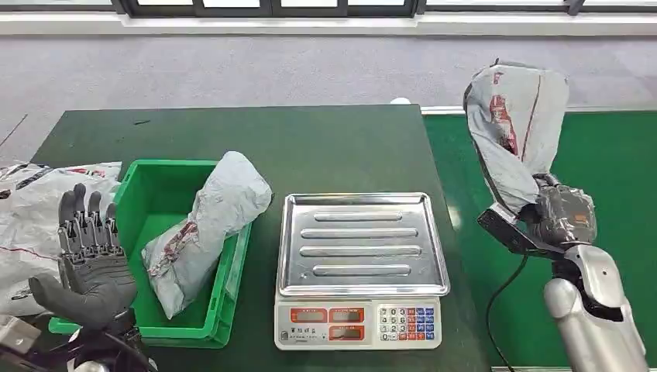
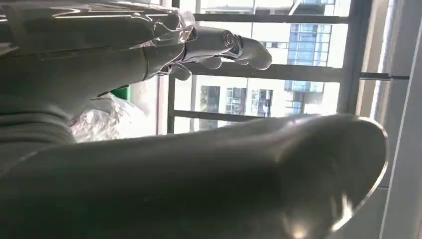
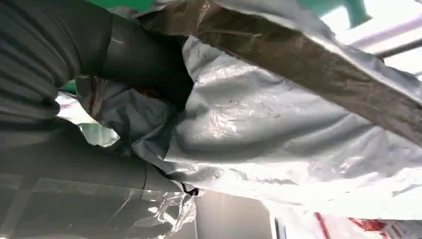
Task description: Moved the parcel from conveyor to table for the left to box.
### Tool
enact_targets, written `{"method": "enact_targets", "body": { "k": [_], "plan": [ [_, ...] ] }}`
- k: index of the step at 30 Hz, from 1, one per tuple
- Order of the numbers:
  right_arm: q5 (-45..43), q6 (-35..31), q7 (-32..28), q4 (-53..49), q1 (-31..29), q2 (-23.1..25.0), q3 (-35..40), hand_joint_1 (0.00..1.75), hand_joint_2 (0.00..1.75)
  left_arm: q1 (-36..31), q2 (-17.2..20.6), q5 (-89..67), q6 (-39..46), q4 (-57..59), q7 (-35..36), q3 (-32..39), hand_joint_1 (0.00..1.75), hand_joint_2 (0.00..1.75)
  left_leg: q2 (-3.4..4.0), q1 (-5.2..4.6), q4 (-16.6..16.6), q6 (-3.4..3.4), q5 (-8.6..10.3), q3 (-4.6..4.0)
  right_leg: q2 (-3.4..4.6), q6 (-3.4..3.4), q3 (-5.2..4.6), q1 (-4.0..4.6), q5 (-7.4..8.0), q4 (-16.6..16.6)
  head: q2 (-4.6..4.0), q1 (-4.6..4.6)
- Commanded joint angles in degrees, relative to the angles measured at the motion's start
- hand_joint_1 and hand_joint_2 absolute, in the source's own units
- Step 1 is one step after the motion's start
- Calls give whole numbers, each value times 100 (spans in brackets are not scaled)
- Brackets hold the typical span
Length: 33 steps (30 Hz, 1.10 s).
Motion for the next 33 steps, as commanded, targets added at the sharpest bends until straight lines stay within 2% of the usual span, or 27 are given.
{"method": "enact_targets", "body": {
  "k": [1,5,8,10,11,13,14,15,17,19,21,22,23,24,25,27,31,33],
  "plan": [
    [73,-386,-100,-826,521,621,-459,175,175,-333,232,60,-16,513,-1,33,0,0,4,2,-17,-6,9,9,3,-4,9,2,10,-18,0,0],
    [6,-578,-208,-933,440,716,-538,175,175,-365,295,85,-15,569,-3,-24,0,0,2,-1,-9,-5,5,3,2,-4,3,0,4,-7,0,0],
    [-224,-758,-615,-830,55,684,-333,175,175,-435,283,100,-23,675,-9,-121,0,0,15,-3,-9,-5,7,-1,15,-4,-7,-3,11,-6,0,0],
    [-310,-739,-860,-673,-425,687,42,175,175,-511,227,97,-24,744,-7,-204,0,0,36,-3,-8,-5,7,-7,35,-4,-11,-3,19,-8,0,0],
    [-336,-702,-916,-521,-694,732,262,175,175,-560,213,98,-29,798,-9,-250,0,0,36,-8,0,-3,-1,-52,32,-1,-17,-9,12,3,0,0],
    [-500,-646,-1012,-216,-1248,877,842,175,175,-697,273,100,-40,909,-15,-369,0,0,74,-6,-2,-6,4,-57,70,-5,-31,-7,30,-2,0,0],
    [-716,-556,-1106,-97,-1435,1001,1087,175,175,-756,315,101,-28,977,-14,-411,0,0,64,-8,-1,-4,-2,-52,60,-3,-22,-9,18,1,0,0],
    [-741,-692,-944,40,-1562,1034,1373,175,175,-816,346,125,18,1059,-19,-448,0,0,81,-4,-7,-6,5,-51,78,-6,-27,-6,33,-8,0,0],
    [-986,-609,-1029,53,-1572,1075,1510,175,175,-824,361,127,26,1074,-20,-457,0,0,79,-3,-8,-7,3,-43,79,-8,-18,-5,31,-7,0,-2],
    [-1683,-180,-1299,299,-1601,1438,1892,175,175,-898,341,112,48,1180,-31,-532,0,0,96,0,-33,-15,28,-42,98,-13,-21,-1,61,-34,0,0],
    [-1926,-39,-1289,642,-1679,1848,2304,175,175,-964,337,113,56,1257,-35,-639,0,0,68,2,-17,-18,15,-34,68,-15,-8,0,34,-14,0,-2],
    [-1936,-181,-1270,762,-1727,1902,2464,175,175,-976,348,111,58,1262,-34,-676,0,0,73,4,-23,-20,19,-30,74,-17,-7,3,39,-19,0,-2],
    [-1937,-197,-1263,770,-1727,1913,2481,175,175,-976,348,111,59,1261,-34,-679,0,0,81,8,-22,-20,18,23,84,-19,-10,9,39,-17,0,0],
    [-1937,-197,-1263,770,-1727,1913,2481,175,175,-976,348,111,59,1261,-34,-679,0,0,55,8,-13,-17,18,14,63,-18,-3,7,29,-6,0,0],
    [-1977,-219,-1246,754,-1744,1852,2524,175,175,-968,356,117,68,1240,-27,-685,0,0,68,9,-22,-21,25,14,74,-21,-6,7,39,-14,2,0],
    [-2523,281,-1312,787,-1688,1982,2681,175,175,-1037,363,140,65,1271,33,-717,0,0,64,8,-13,-21,24,8,73,-22,-18,6,37,-2,0,0],
    [-2637,448,-1243,743,-1443,2274,3110,175,175,-1157,340,189,131,1276,146,-782,0,0,28,10,-8,-19,28,-3,37,-23,-20,10,34,-3,0,-2],
    [-2839,800,-1073,851,-1431,2425,3286,175,175,-1089,326,202,204,1198,176,-814,0,0,40,10,-8,-21,27,-5,45,-24,-24,10,34,-1,0,0]
  ]
}}
